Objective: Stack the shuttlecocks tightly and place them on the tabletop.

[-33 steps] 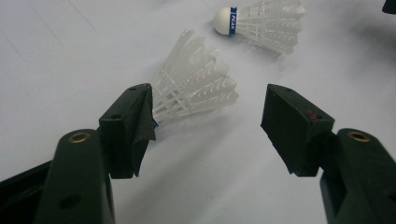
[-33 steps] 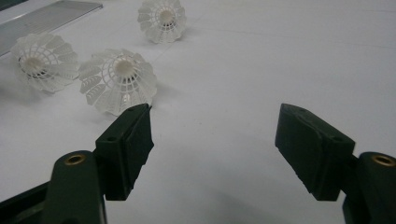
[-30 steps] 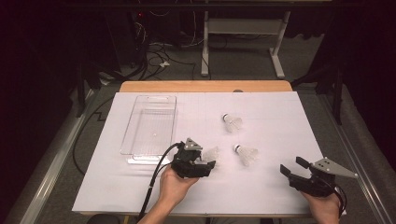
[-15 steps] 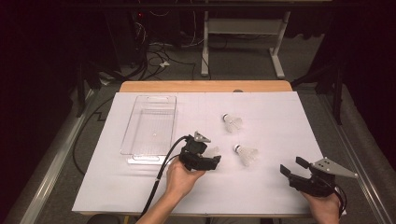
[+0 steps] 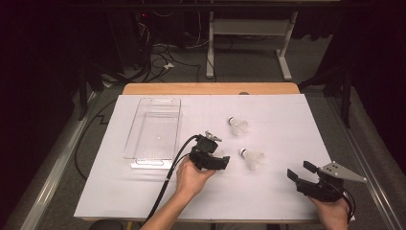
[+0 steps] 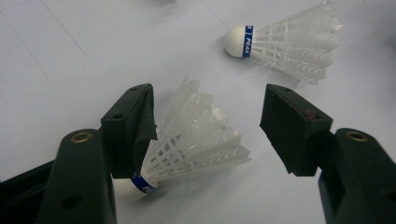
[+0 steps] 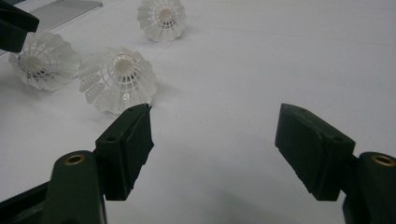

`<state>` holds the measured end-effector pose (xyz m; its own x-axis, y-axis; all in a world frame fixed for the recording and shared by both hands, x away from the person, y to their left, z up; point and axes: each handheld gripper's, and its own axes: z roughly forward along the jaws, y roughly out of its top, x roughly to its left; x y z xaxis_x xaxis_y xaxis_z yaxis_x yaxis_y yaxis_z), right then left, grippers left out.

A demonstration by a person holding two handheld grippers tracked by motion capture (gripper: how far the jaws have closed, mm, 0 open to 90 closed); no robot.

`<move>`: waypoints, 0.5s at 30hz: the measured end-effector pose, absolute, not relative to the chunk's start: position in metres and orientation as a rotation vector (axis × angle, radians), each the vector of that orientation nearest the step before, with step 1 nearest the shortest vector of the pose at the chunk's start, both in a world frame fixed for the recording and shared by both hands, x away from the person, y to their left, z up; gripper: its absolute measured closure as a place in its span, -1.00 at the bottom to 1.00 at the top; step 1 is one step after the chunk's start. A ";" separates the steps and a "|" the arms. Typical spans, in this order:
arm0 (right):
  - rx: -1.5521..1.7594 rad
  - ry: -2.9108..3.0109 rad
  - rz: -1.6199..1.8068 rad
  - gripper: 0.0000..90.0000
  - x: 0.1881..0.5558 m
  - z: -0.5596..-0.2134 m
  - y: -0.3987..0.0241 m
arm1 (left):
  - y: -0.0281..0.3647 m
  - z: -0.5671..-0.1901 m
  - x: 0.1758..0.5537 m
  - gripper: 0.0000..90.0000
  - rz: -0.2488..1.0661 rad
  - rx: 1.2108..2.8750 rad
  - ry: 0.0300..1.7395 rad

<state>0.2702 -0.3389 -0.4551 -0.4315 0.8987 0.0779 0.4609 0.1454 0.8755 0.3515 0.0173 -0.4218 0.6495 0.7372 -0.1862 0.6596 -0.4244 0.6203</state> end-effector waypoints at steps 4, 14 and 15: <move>1.293 1.962 1.227 -0.38 0.270 -0.455 -0.339 | 0.018 -0.423 0.354 -0.20 0.146 2.199 1.087; 1.294 1.964 1.225 -0.38 0.271 -0.456 -0.339 | 0.015 -0.427 0.355 -0.08 0.166 2.225 1.108; 1.294 1.964 1.225 -0.38 0.271 -0.456 -0.339 | 0.015 -0.427 0.355 -0.05 0.166 2.225 1.108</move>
